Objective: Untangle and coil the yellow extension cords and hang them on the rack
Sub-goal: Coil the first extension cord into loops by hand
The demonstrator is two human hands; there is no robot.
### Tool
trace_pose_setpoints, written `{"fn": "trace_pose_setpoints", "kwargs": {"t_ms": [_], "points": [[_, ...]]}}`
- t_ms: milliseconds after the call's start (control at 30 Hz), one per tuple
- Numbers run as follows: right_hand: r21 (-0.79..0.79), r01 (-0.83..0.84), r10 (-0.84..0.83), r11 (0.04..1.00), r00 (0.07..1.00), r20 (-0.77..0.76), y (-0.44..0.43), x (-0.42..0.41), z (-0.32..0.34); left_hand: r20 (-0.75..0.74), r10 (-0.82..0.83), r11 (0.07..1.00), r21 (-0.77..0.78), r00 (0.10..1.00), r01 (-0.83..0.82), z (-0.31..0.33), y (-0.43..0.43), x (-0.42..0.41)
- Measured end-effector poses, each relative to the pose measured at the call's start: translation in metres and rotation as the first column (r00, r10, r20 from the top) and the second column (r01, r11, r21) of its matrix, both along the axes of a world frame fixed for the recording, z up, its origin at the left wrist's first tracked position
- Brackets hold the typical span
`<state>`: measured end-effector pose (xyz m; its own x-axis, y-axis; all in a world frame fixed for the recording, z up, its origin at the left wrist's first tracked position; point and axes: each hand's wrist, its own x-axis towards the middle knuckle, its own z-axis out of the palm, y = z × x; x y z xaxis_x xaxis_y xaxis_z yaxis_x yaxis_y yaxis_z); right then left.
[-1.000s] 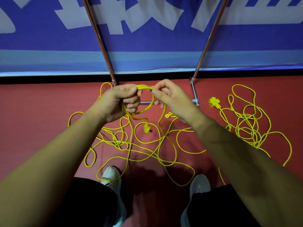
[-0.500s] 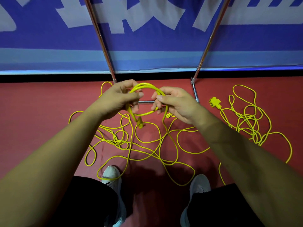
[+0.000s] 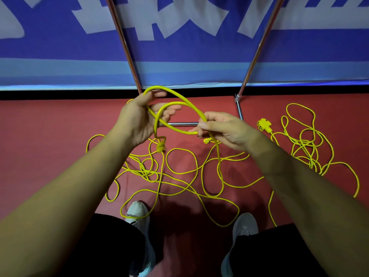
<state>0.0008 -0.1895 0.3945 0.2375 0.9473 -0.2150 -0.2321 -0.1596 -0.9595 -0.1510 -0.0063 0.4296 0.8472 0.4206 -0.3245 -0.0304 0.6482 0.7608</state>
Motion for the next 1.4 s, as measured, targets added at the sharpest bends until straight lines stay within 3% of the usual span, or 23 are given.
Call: {"fn": "trace_pose_setpoints", "kwargs": {"t_ms": [100, 200, 333, 433, 600, 667, 767, 867, 1100, 1200, 1300, 1400], "points": [[-0.019, 0.015, -0.016, 1.0, 1.0, -0.013, -0.001, 0.001, -0.001, -0.009, -0.045, 0.993, -0.107, 0.999, 0.044, 0.001, 0.004, -0.002], [-0.019, 0.067, -0.066, 0.998, 0.997, 0.045, -0.006, 0.005, 0.003, -0.102, -0.256, 0.965, 0.037, 0.961, 0.26, 0.002, 0.011, -0.008], [-0.018, 0.043, -0.04, 0.999, 0.99, 0.132, -0.004, 0.006, 0.008, -0.291, -0.455, 0.824, 0.221, 0.841, 0.522, -0.002, 0.003, -0.011], [0.0, -0.044, 0.043, 0.999, 0.981, 0.189, -0.002, 0.002, 0.019, -0.279, -0.506, 0.77, 0.279, 0.816, 0.573, 0.002, 0.001, -0.011], [-0.018, -0.138, 0.136, 0.99, 0.93, 0.34, -0.005, 0.003, 0.033, -0.214, -0.702, 0.661, 0.156, 0.679, 0.734, 0.011, 0.013, -0.018], [-0.039, -0.163, 0.165, 0.986, 0.912, 0.374, -0.004, 0.0, 0.034, -0.25, -0.702, 0.649, 0.16, 0.667, 0.744, 0.01, 0.005, -0.015], [-0.073, -0.125, 0.144, 0.989, 0.903, 0.404, -0.001, -0.001, 0.033, -0.299, -0.554, 0.685, 0.367, 0.777, 0.629, 0.002, -0.01, -0.008], [-0.098, -0.107, 0.14, 0.989, 0.88, 0.455, -0.002, 0.004, 0.031, -0.25, -0.45, 0.729, 0.452, 0.857, 0.514, 0.001, -0.017, -0.006], [-0.127, -0.004, 0.071, 0.992, 0.849, 0.524, -0.006, 0.015, 0.02, -0.041, -0.296, 0.927, 0.23, 0.954, 0.297, 0.003, -0.014, -0.005], [-0.101, 0.031, 0.02, 0.994, 0.884, 0.468, -0.006, 0.015, 0.016, -0.004, -0.339, 0.931, 0.146, 0.941, 0.336, 0.005, -0.011, -0.006], [-0.042, 0.139, -0.112, 0.989, 0.915, 0.388, -0.008, 0.018, 0.013, -0.085, -0.468, 0.869, 0.139, 0.88, 0.475, 0.007, -0.004, -0.011], [-0.025, 0.145, -0.123, 0.989, 0.908, 0.4, -0.009, 0.021, 0.01, -0.172, -0.598, 0.787, 0.056, 0.783, 0.614, 0.01, -0.003, -0.014]]}}
